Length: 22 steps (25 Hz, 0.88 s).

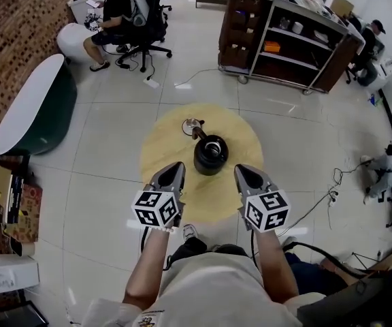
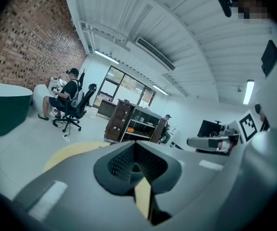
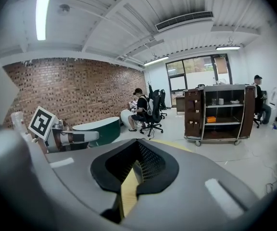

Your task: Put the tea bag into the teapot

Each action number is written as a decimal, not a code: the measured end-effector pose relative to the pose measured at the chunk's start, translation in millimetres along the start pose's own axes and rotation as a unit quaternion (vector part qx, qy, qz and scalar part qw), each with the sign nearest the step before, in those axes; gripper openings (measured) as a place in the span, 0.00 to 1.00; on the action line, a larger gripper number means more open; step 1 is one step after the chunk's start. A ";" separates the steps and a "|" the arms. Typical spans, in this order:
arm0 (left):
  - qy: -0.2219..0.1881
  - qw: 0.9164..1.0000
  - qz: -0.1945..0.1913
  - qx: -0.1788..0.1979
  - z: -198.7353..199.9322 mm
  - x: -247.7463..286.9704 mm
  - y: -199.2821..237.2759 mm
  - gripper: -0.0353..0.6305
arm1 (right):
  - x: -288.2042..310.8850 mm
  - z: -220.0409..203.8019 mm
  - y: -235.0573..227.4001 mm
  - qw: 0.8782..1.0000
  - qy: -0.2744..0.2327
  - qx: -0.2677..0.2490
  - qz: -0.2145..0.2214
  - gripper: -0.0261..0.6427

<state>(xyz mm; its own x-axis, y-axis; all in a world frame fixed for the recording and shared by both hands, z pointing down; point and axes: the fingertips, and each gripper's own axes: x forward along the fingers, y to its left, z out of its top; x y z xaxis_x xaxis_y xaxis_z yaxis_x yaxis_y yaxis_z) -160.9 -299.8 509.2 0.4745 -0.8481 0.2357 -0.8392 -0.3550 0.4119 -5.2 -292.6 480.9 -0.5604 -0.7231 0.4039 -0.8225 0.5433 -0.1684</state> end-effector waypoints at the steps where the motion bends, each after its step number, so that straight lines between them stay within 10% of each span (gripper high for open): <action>1: 0.000 1.000 0.000 0.002 -0.1 -1.1 -4.2 0.07 | -3.2 -0.1 1.4 1.000 -0.002 0.000 0.003 0.04; 22: 0.028 0.993 0.075 0.084 -56.5 -100.0 -121.6 0.07 | -136.5 -88.2 9.8 0.996 -0.006 0.042 0.079 0.04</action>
<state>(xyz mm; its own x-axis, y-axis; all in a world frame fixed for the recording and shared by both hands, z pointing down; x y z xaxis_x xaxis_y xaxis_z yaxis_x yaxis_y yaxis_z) -91.3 -149.6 485.3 0.3498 -0.8755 0.3334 -0.9321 -0.2899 0.2170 71.9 -151.0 503.4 -0.6838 -0.6372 0.3555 -0.7293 0.6131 -0.3037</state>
